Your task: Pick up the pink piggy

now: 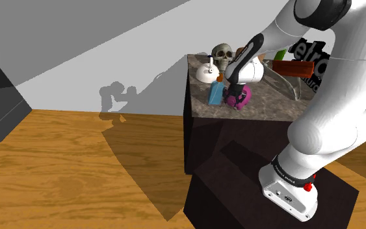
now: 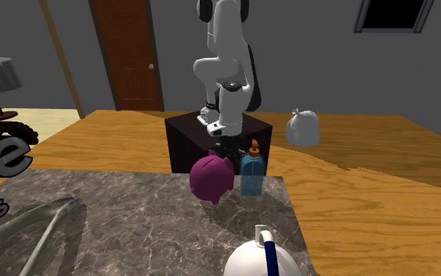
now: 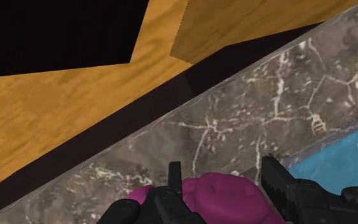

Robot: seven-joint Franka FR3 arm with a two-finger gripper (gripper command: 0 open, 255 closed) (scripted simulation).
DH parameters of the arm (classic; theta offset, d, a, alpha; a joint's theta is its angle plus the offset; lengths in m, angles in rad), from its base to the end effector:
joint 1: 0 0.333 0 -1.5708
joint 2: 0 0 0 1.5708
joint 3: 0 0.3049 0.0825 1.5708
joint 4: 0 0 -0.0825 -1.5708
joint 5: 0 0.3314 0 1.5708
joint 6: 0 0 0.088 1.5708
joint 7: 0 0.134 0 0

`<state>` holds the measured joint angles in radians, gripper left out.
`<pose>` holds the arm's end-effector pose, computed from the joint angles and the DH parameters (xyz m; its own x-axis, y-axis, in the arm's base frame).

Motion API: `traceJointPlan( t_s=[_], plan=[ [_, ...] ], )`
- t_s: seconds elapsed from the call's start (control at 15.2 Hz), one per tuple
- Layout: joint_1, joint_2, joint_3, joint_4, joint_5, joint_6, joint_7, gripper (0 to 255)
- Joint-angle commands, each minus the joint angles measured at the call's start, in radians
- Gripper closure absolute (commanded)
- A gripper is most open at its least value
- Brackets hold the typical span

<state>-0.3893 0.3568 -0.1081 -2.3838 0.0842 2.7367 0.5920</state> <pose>0.4168 -0.2317 0.1837 0.3993 -0.9168 0.0023 -0.9168 -0.3993 0.0040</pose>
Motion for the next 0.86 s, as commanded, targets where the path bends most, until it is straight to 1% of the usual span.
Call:
traceJointPlan(
  t_s=[0.0,0.66,0.79],
  plan=[
    [0.006,-0.030,-0.005,-0.002,-0.008,-0.026,0.007,255],
    [0.020,-0.162,-0.025,-0.009,-0.044,-0.150,0.032,255],
    [0.020,-0.164,-0.025,-0.009,-0.044,-0.152,0.033,255]
  ],
)
